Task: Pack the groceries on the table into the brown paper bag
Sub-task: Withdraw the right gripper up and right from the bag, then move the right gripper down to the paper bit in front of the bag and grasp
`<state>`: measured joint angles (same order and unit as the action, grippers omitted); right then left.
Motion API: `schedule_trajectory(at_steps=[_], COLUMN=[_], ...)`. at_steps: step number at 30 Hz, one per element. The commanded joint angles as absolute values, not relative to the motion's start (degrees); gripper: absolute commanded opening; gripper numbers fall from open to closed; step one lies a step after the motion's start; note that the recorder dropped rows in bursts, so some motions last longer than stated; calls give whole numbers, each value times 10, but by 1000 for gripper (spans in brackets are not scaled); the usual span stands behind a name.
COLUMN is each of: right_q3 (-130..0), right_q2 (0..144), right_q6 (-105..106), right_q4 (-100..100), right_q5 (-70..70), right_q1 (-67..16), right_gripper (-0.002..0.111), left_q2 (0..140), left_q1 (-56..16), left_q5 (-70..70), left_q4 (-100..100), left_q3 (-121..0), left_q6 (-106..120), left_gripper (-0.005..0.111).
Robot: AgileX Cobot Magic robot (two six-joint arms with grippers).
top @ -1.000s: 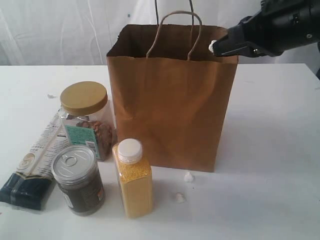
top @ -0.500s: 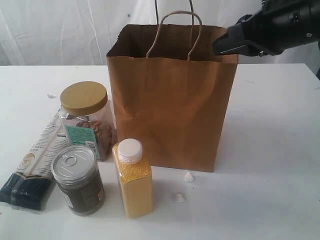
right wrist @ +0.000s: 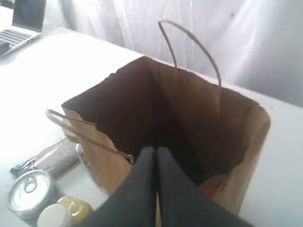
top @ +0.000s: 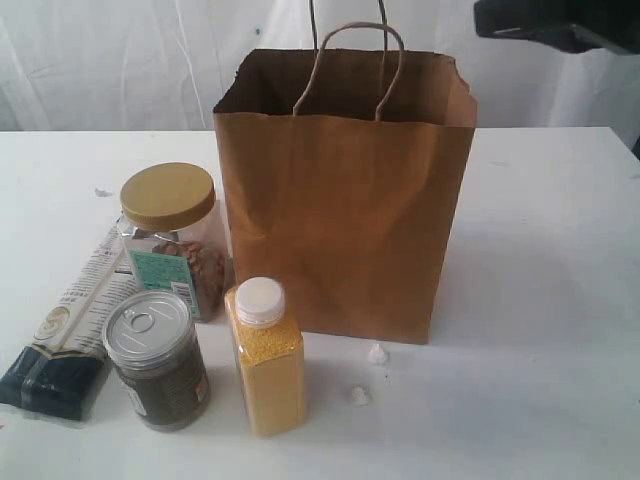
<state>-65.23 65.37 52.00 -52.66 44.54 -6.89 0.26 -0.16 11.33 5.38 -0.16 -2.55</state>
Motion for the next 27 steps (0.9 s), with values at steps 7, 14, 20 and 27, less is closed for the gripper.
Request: schedule_trajectory(at_steps=[7, 14, 20, 27], right_q3=[-388, -259, -207, -232], right_q2=[385, 345, 363, 435], right_q6=[369, 354, 264, 237], right_q4=[-266, -275, -278, -267], right_q5=[131, -102, -169, -29], right_q1=[-69, -69, -69, -90], right_gripper=[0, 0, 0, 0], left_q2=[0, 0, 0, 0], left_q1=[-1, -1, -1, -1], left_q5=[111, 111, 111, 111], left_q4=[52, 52, 52, 52], left_q3=[0, 0, 0, 0], left_q6=[-28, -28, -28, -28], left_gripper=[0, 0, 0, 0])
